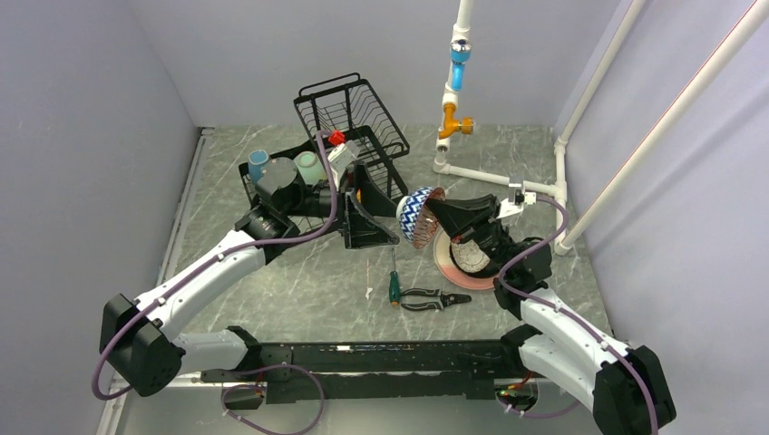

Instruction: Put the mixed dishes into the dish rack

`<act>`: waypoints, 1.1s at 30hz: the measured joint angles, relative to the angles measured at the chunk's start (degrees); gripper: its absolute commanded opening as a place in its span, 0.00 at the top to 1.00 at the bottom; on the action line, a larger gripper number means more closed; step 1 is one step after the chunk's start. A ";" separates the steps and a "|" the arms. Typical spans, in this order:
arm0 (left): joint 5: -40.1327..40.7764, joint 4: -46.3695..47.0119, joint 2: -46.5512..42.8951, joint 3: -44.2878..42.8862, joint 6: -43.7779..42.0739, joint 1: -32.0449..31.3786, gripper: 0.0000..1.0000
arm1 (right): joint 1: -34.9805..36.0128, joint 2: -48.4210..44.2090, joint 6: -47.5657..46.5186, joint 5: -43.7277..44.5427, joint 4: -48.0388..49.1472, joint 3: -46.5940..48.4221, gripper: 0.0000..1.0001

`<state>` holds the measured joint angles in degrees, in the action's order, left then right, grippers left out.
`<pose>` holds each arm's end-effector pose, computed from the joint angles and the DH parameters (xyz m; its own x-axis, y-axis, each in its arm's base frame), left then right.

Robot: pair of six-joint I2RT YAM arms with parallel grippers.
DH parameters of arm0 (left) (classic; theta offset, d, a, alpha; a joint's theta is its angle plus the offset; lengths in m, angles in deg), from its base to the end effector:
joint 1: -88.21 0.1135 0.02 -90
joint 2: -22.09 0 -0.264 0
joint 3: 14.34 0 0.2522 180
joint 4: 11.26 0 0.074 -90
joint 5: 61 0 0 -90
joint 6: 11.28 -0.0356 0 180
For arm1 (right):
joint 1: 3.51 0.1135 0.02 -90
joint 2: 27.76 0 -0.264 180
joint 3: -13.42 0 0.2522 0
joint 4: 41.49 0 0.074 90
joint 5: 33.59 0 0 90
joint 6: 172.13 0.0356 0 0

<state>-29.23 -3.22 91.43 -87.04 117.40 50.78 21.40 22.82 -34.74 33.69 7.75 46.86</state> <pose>0.1956 -0.1879 0.3936 -0.4911 -0.0385 -0.8703 0.8645 -0.1441 -0.4815 0.1610 0.0899 0.2999 -0.1780 0.6658 -0.7246 -0.8186 0.3084 0.4845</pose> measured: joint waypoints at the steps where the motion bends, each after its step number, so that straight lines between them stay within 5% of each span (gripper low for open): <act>1: 0.07 0.04 0.00 0.11 0.07 0.00 0.02 | 0.04 -0.31 -0.81 0.17 -0.42 0.00 1.00; 21: 6.45 -0.07 -2.03 4.22 -0.57 0.42 0.12 | 2.16 -1.20 -9.33 4.76 -5.57 -0.85 1.00; 33: 11.69 -3.63 -4.00 4.39 -3.67 1.14 0.16 | 10.29 -0.22 -15.15 17.46 -10.03 1.03 1.00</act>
<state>-17.54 -6.85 87.43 -82.64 113.72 51.92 31.69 22.61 -49.88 51.15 -2.28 47.89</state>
